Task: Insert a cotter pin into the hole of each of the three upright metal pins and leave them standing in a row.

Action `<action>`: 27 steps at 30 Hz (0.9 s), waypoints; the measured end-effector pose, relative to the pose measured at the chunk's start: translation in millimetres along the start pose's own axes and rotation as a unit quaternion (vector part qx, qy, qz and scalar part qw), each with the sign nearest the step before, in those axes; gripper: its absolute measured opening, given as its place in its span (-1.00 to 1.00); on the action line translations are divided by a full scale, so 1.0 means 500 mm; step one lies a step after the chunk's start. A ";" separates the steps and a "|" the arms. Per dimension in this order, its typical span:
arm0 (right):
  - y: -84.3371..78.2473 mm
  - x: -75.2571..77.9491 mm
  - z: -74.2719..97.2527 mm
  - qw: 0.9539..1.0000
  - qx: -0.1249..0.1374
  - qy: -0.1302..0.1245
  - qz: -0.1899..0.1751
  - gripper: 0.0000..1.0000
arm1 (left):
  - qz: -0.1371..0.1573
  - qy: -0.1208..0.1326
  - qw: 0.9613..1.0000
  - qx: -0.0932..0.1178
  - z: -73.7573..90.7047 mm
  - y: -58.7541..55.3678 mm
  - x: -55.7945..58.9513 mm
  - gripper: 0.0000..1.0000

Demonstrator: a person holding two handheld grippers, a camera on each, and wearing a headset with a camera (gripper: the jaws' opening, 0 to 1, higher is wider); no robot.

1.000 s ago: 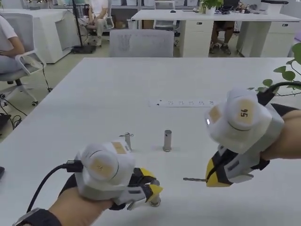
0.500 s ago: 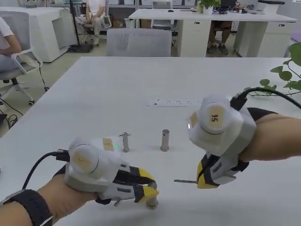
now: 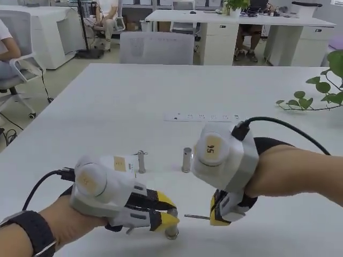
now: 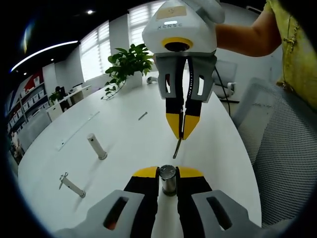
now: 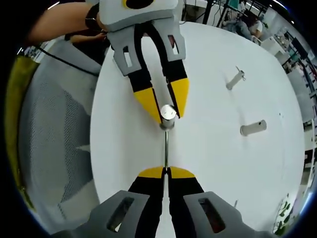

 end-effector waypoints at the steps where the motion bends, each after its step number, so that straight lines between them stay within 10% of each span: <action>1: -0.001 0.000 -0.002 1.000 -0.003 0.001 -0.001 -0.94 | 0.001 0.001 1.000 0.000 0.000 0.000 0.000 -0.78; 27: 0.020 0.006 -0.013 1.000 -0.001 0.006 -0.009 -0.94 | 0.003 0.007 1.000 0.004 -0.001 -0.001 0.003 -0.77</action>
Point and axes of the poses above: the centre of the closed fingertips' face, and the gripper's own axes: z roughly backward along the fingers, x roughly to its right, y roughly out of its top, the point moved 9 cm from there along z, roughly backward along the fingers, and after that the axes turned 15 degrees about z, right-handed, at the moved point
